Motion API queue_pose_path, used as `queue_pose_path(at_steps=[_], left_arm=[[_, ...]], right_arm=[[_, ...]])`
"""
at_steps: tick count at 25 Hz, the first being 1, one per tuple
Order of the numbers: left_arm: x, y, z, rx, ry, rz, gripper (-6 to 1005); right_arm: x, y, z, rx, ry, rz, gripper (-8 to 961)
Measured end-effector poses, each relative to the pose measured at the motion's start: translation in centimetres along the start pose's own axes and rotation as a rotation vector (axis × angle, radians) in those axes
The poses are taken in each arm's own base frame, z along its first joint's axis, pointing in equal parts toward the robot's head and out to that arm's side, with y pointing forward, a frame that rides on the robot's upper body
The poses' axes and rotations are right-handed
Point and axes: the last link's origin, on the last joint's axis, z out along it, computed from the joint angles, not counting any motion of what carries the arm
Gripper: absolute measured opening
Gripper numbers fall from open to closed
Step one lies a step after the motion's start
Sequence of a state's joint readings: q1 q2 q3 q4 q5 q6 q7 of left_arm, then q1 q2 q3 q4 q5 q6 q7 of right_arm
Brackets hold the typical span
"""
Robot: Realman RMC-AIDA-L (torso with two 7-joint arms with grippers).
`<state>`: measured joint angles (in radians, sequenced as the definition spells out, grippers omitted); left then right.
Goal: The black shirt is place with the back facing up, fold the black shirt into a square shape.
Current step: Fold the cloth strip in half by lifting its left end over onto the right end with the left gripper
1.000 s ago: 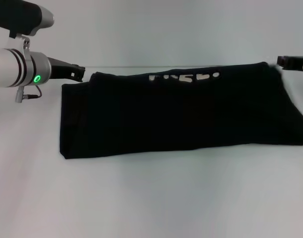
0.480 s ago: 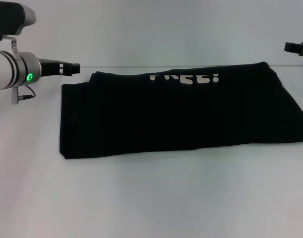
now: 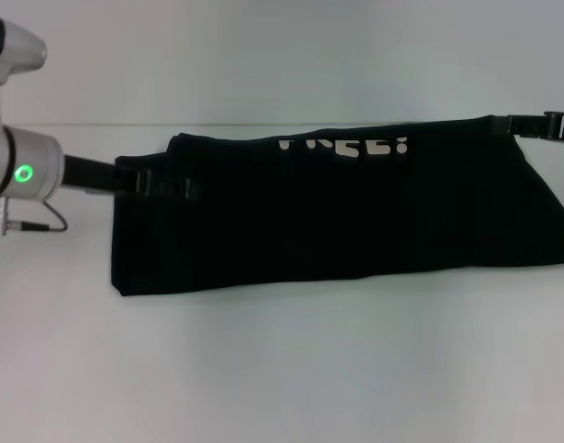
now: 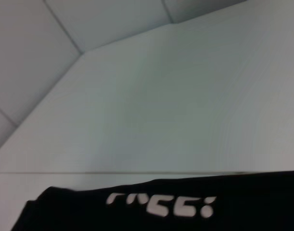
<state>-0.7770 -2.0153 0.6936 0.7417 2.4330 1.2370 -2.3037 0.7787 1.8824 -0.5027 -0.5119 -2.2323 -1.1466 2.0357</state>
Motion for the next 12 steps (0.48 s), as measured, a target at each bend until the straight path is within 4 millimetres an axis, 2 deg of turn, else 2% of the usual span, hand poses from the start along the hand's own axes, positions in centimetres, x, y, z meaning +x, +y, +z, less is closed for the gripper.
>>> queue_pose_path(at_steps=[4,12], left_arm=[[-1.1,0.3,-1.1,-0.071,-0.047,-0.020,947],[-2.5,-0.6,-1.6,-0.074,-0.043,-0.069,946]], right_arm=[[1.2,0.5,-0.2,-0.051,0.026,-0.008,655],[1.5,0.0,-0.4,-0.031,0.026,-0.021,662]])
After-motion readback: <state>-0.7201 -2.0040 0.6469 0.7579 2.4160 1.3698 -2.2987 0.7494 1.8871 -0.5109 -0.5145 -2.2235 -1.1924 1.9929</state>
